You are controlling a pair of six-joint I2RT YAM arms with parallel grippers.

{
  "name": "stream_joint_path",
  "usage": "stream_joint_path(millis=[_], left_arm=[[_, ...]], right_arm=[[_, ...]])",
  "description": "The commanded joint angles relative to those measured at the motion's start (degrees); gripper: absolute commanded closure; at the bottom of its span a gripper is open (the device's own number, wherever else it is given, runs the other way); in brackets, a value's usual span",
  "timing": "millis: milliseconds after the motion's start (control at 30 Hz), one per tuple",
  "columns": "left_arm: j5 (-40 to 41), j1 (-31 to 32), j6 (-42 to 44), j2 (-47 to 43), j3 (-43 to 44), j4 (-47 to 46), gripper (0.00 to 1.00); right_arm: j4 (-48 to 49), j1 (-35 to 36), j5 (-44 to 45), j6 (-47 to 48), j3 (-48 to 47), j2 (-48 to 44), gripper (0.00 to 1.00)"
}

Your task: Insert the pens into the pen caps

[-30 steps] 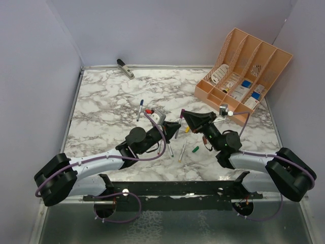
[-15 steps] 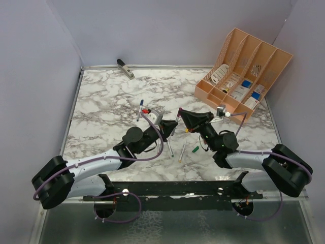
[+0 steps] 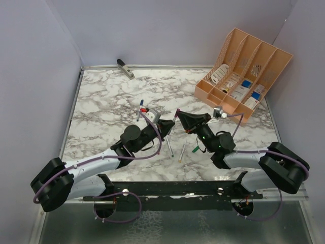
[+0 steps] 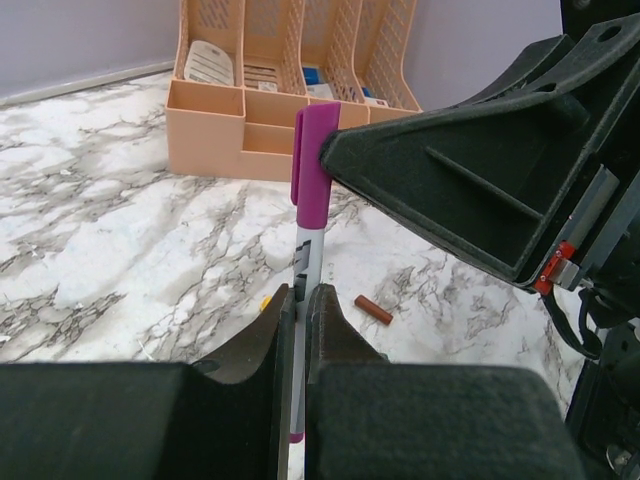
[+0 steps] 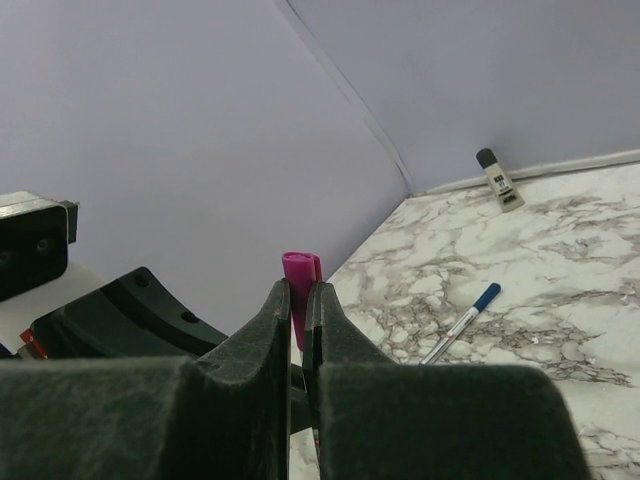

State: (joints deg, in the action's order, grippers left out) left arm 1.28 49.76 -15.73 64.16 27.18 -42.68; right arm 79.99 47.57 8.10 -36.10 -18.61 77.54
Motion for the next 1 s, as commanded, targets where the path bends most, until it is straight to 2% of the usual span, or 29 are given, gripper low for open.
stream_joint_path(millis=[0, 300, 633, 833, 967], left_arm=[[4.9, -3.0, -0.3, -1.8, 3.5, -16.3, 1.0], [4.2, -4.2, -1.0, -2.3, 3.3, -14.6, 1.0], [6.7, -4.4, -2.5, -5.6, -1.2, -10.5, 1.0], [9.6, -4.4, -2.2, -8.1, -2.7, -6.4, 1.0], [9.4, -4.4, -3.0, -8.1, -3.2, -6.0, 1.0]], right_arm=[[-11.7, 4.8, -8.9, 0.2, 1.6, 3.5, 0.99], [-10.3, 5.7, -6.2, 0.6, 1.7, 4.4, 0.99], [-13.9, 5.8, 0.9, 8.4, -0.1, -3.2, 0.99], [-27.7, 5.7, 9.5, 19.8, -6.9, -15.4, 0.99], [-31.6, 5.7, 19.8, 31.4, -12.9, -17.8, 0.96]])
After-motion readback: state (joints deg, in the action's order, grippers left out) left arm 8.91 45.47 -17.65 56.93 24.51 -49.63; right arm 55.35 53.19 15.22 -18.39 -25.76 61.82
